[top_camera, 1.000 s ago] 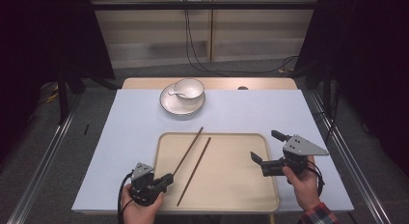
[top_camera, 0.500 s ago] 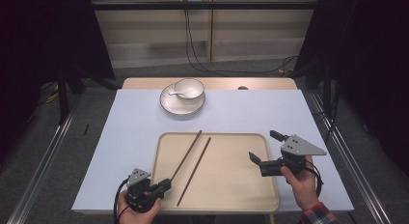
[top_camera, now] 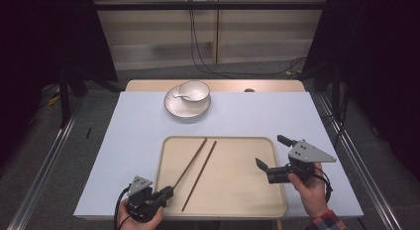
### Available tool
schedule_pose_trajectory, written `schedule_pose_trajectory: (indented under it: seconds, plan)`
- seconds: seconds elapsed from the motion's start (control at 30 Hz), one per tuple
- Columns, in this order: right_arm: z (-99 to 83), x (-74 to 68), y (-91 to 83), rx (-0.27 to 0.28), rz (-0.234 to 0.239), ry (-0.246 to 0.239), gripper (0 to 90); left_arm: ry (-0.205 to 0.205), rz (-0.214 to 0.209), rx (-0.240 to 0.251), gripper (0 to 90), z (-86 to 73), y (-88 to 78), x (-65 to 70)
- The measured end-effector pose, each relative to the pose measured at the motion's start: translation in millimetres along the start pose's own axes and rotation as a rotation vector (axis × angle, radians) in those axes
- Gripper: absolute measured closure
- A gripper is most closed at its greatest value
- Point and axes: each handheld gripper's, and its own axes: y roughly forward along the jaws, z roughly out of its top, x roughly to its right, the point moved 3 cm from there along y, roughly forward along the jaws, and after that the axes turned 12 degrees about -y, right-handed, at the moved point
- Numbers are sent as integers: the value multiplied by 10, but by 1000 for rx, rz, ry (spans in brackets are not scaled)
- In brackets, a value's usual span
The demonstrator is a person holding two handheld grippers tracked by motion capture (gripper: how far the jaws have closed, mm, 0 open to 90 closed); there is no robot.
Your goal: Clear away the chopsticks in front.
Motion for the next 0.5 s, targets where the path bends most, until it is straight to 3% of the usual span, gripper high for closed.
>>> schedule_pose_trajectory:
  seconds: [0.3, 0.5]
  plan:
    - [-18, 19, 1, -6, -3, 2, 1, 34, 17, 65, 562, 132, 44, -4]
    - [-17, 16, 0, -6, -4, 3, 1, 46, -11, 101, 450, 317, 63, 37]
